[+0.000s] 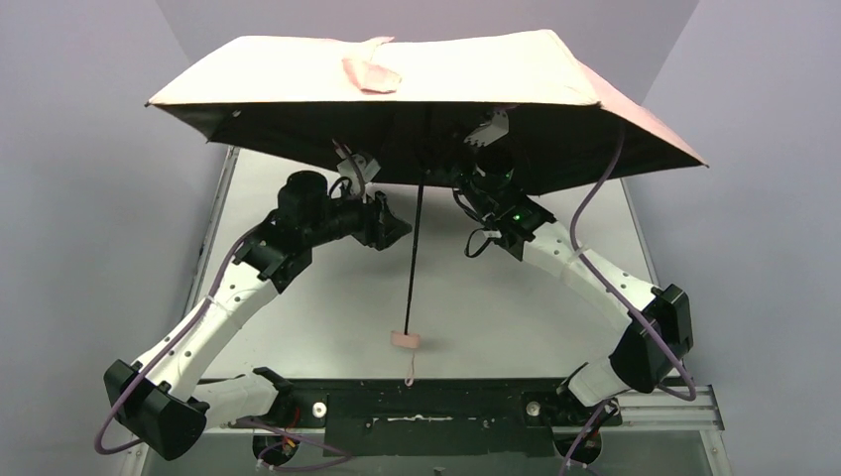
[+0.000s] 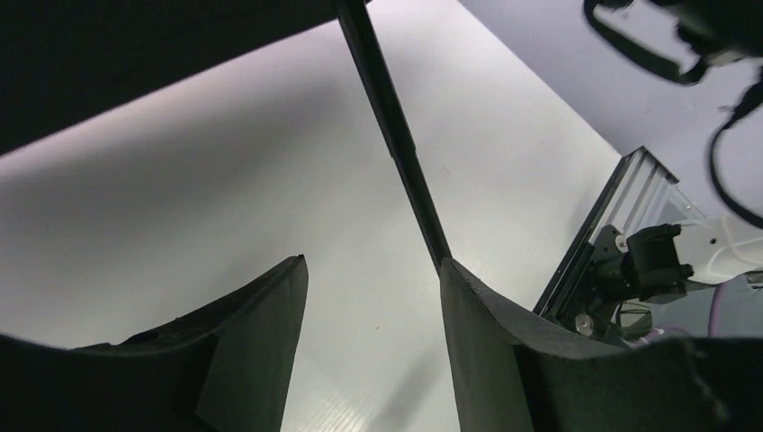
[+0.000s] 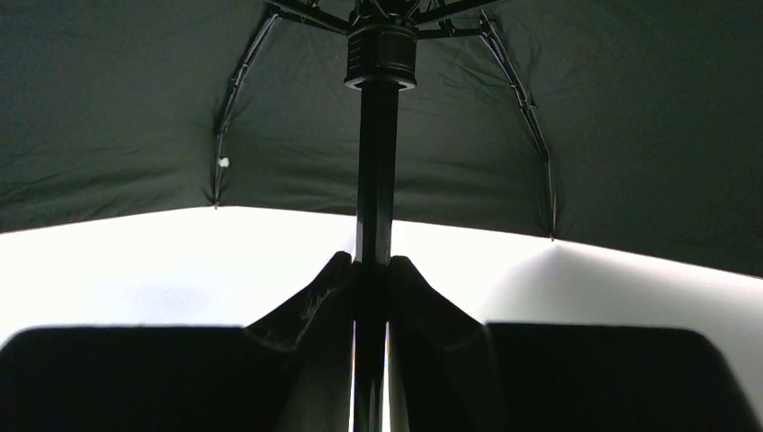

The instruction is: Put away the umbrella

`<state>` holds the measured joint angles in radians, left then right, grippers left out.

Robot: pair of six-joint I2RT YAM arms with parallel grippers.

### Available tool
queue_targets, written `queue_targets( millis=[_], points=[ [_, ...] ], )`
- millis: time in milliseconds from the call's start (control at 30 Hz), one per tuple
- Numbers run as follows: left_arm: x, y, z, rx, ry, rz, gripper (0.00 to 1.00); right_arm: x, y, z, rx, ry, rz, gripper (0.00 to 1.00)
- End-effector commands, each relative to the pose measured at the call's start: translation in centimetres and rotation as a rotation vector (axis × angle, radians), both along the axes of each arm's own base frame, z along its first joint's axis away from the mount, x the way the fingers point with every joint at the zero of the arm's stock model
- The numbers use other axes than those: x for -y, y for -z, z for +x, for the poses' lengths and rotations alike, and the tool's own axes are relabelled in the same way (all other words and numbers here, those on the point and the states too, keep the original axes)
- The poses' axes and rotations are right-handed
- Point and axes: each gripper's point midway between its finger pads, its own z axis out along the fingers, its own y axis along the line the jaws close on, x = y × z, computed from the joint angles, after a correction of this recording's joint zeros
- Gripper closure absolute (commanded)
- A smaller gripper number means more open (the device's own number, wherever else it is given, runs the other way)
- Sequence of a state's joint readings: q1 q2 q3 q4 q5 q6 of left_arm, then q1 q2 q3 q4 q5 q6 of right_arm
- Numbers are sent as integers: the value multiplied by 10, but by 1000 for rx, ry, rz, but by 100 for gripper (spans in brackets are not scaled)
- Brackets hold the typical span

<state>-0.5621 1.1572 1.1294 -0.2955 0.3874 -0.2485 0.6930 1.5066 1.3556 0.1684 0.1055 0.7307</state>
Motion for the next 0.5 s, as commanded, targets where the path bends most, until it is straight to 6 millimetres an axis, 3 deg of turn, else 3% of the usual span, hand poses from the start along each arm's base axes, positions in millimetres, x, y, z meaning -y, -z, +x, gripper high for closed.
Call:
queue_targets(
  millis=[0,167,400,467],
  points=[
    [11,-68,0,133,36,-147,47,-5,-91,-40,207,-247,314,100],
    [18,-90,0,143,60,-223,47,-3,-115,-58,265,-384,526,100],
    [28,-100,11,119,48,-301,47,0,-130,-70,309,-479,754,100],
    [32,-112,13,135,62,-349,47,0,-132,-72,314,-503,793,100]
  ],
)
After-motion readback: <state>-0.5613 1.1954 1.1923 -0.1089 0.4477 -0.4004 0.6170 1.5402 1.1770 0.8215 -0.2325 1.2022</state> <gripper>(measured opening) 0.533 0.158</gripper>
